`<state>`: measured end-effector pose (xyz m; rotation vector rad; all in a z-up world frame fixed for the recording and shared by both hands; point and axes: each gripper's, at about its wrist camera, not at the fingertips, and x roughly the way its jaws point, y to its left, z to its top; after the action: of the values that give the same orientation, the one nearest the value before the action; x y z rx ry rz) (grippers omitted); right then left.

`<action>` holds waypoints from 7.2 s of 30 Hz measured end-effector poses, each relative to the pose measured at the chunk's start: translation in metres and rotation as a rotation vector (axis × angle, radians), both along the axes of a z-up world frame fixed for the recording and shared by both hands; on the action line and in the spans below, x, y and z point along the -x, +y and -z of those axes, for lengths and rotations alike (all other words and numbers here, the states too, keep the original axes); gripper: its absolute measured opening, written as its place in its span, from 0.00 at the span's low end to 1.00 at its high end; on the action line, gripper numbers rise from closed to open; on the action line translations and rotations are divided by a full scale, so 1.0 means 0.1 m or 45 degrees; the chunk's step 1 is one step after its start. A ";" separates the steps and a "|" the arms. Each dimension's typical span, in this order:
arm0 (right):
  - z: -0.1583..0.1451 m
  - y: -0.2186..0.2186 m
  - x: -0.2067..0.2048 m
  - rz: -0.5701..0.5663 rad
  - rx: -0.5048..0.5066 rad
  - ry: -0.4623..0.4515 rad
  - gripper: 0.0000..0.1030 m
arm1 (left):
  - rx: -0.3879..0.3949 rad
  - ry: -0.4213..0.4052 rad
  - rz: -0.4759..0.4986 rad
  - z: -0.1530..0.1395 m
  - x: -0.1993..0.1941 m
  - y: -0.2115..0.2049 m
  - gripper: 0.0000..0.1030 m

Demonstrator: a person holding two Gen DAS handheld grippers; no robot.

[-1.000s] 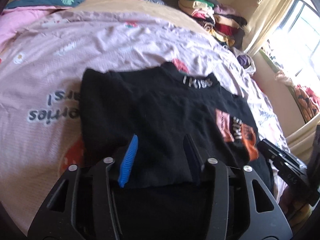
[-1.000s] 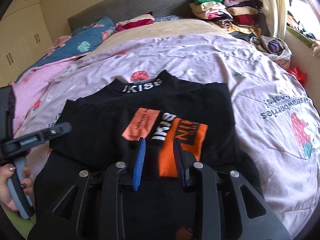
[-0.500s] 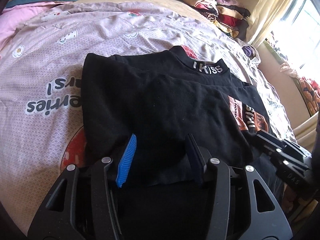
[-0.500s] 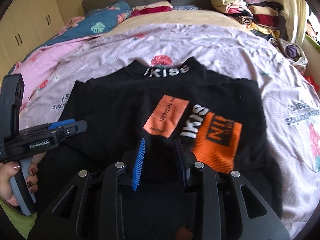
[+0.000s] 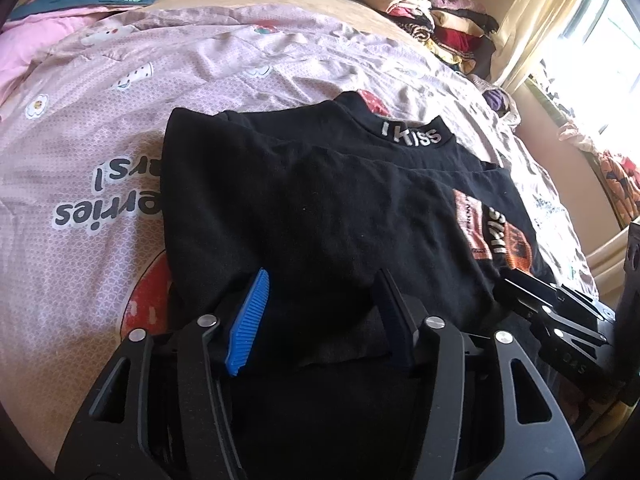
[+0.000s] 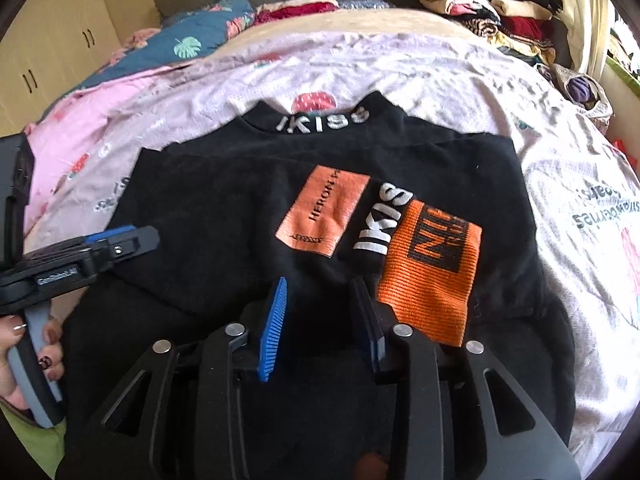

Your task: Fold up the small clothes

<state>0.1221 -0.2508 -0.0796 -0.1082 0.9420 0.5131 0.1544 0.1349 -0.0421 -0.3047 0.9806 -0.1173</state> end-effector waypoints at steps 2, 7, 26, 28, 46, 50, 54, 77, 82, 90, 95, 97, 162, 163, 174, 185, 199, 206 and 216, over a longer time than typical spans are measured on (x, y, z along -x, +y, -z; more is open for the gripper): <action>-0.05 -0.05 0.04 0.009 -0.029 -0.009 0.43 | -0.009 -0.007 0.007 -0.02 0.02 -0.02 0.51; -0.15 -0.17 0.14 0.032 -0.077 -0.032 0.61 | -0.012 -0.013 0.009 -0.06 0.05 -0.03 0.56; -0.37 -0.40 0.33 0.114 -0.167 -0.100 0.95 | -0.076 -0.035 -0.025 -0.28 0.16 -0.08 0.91; -0.40 -0.41 0.36 0.116 -0.170 -0.110 0.95 | -0.082 -0.045 -0.023 -0.32 0.18 -0.09 0.91; -0.65 -0.57 0.58 0.156 -0.210 -0.181 0.96 | -0.082 -0.108 0.015 -0.59 0.42 -0.17 0.91; -0.71 -0.61 0.64 0.162 -0.219 -0.196 0.95 | -0.081 -0.119 0.019 -0.63 0.49 -0.17 0.91; -0.74 -0.64 0.70 0.163 -0.222 -0.207 0.95 | -0.085 -0.121 0.020 -0.66 0.56 -0.17 0.91; -0.77 -0.83 1.09 0.167 -0.208 -0.223 0.95 | -0.144 -0.057 -0.005 -0.57 0.99 -0.04 0.91; -0.75 -0.89 1.17 0.171 -0.196 -0.227 0.95 | -0.166 -0.018 -0.022 -0.50 1.10 0.04 0.91; -0.74 -0.95 1.31 0.151 -0.179 -0.235 0.95 | -0.177 0.032 -0.034 -0.41 1.29 0.10 0.91; -0.72 -1.00 1.39 0.143 -0.178 -0.219 0.95 | -0.188 0.046 -0.038 -0.38 1.39 0.11 0.91; -0.71 -1.02 1.42 0.141 -0.169 -0.212 0.96 | -0.194 0.056 -0.035 -0.35 1.44 0.11 0.91; 0.41 -2.05 1.83 0.299 -0.003 0.249 0.23 | 0.166 0.211 0.051 0.26 2.26 0.29 0.09; 0.37 -2.04 1.86 0.296 0.006 0.224 0.12 | 0.196 0.205 0.048 0.25 2.26 0.31 0.07; -0.25 -2.02 1.99 0.242 -0.133 0.004 0.09 | 0.272 0.037 0.076 -0.20 2.16 0.39 0.02; -0.72 -2.04 1.80 0.306 -0.232 -0.176 0.08 | 0.283 -0.102 0.049 -0.53 1.94 0.52 0.02; -1.04 -1.86 1.57 0.280 -0.205 -0.291 0.08 | 0.287 -0.194 0.027 -0.78 1.63 0.59 0.02; -1.12 -1.87 1.41 0.309 -0.239 -0.323 0.08 | 0.281 -0.224 0.005 -0.86 1.46 0.65 0.02; -1.14 -1.81 1.02 0.343 -0.224 -0.325 0.08 | 0.284 -0.257 -0.008 -0.89 1.21 0.64 0.02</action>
<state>0.0199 -0.4323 0.0347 0.1093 0.6465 0.3212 0.0333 0.1987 0.0471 -0.4907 0.7671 -0.2483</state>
